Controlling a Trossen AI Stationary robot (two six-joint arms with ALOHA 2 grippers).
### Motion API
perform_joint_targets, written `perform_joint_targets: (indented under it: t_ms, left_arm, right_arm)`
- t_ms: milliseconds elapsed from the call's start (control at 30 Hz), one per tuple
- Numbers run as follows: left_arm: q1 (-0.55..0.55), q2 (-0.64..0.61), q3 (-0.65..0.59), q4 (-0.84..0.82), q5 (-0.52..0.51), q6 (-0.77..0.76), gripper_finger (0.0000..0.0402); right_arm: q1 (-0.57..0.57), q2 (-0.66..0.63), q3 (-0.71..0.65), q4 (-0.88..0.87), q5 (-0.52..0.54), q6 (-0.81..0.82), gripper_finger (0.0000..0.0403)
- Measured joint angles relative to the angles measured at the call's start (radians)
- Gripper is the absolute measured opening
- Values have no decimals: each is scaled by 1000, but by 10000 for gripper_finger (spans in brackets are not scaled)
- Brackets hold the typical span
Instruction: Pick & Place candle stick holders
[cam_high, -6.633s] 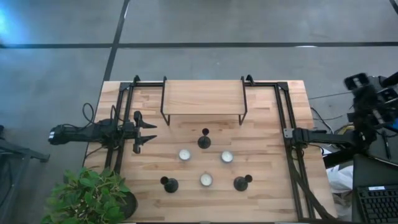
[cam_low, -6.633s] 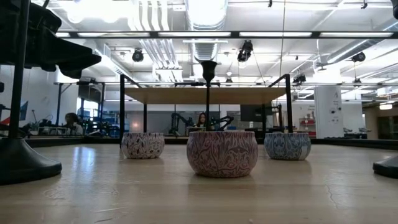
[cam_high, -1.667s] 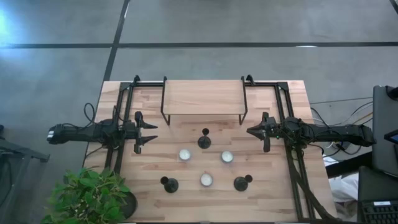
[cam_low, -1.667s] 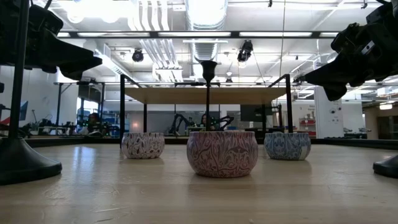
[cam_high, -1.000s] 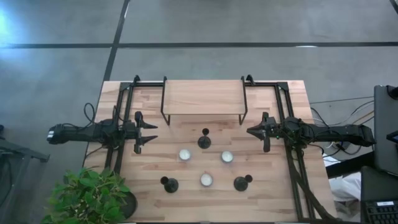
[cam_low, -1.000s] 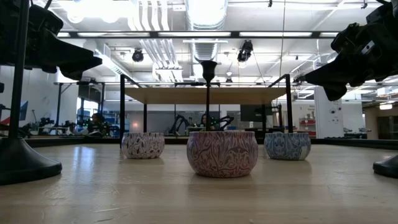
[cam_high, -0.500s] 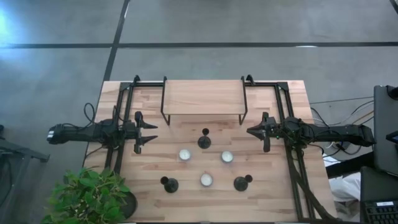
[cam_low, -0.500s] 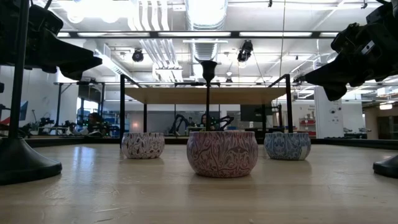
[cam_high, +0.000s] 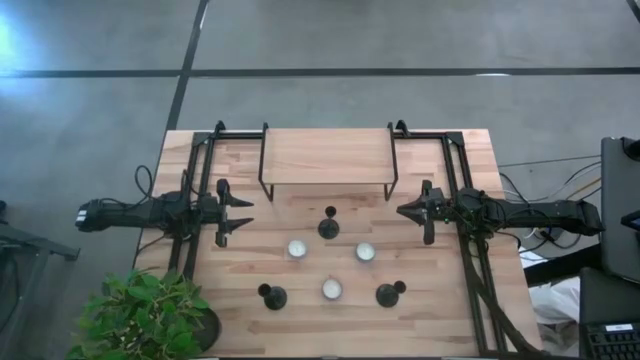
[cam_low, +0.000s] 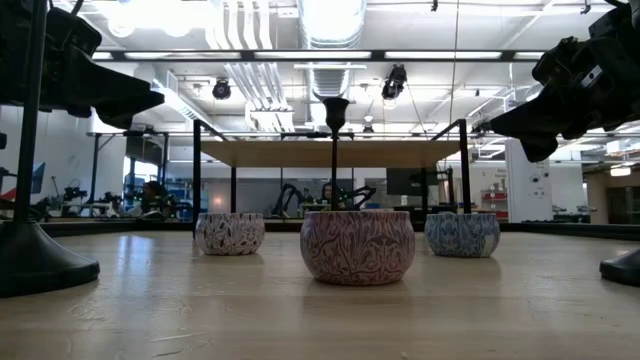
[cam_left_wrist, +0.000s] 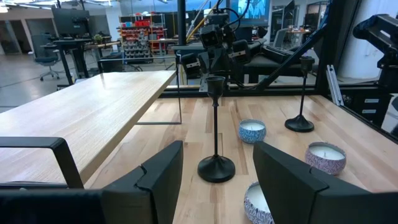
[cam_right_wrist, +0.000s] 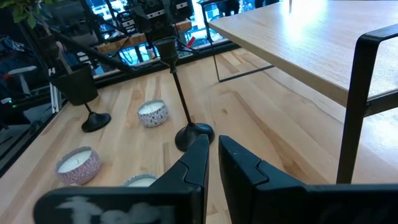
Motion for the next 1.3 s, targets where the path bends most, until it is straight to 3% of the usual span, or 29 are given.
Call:
perform_joint_targets:
  t_ms: [500,867,1067,1167,1300]
  left_arm:
    - [0,0,0,0,0,0,202]
    - [0,0,0,0,0,0,202]
    - [0,0,0,0,0,0,202]
    - [0,0,0,0,0,0,202]
    - [0,0,0,0,0,0,202]
  right_arm:
    - [0,0,0,25,0,17,34]
    - [0,1,0,84,9,508,34]
    - [0,0,0,162,57,623,34]
    - [3,3,0,277,53,646,34]
    - [3,12,2,637,50,549,34]
